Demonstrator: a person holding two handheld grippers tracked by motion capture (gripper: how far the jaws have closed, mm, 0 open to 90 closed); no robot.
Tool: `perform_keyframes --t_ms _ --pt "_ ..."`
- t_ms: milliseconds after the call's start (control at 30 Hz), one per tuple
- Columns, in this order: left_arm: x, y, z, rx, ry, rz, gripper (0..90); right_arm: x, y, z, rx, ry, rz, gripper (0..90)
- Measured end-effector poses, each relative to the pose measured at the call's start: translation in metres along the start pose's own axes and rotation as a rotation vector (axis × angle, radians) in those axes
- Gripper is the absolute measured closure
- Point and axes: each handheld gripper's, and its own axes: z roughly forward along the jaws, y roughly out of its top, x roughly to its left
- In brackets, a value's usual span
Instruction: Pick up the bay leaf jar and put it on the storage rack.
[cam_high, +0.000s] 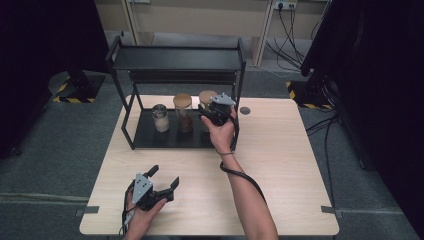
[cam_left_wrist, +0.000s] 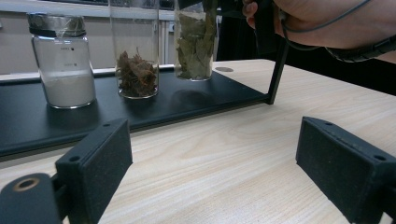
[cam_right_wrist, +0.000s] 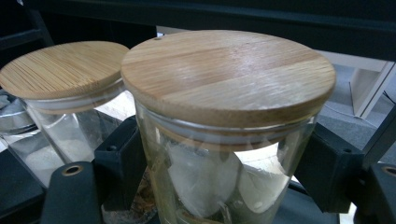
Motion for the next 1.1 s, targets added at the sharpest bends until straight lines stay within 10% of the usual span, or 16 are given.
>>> perform_keyframes --t_ms 1100 --pt "0.0 0.0 0.0003 0.001 0.0 0.0 10.3 -0.0012 -0.0082 0.0095 0.022 -0.013 0.015 25.3"
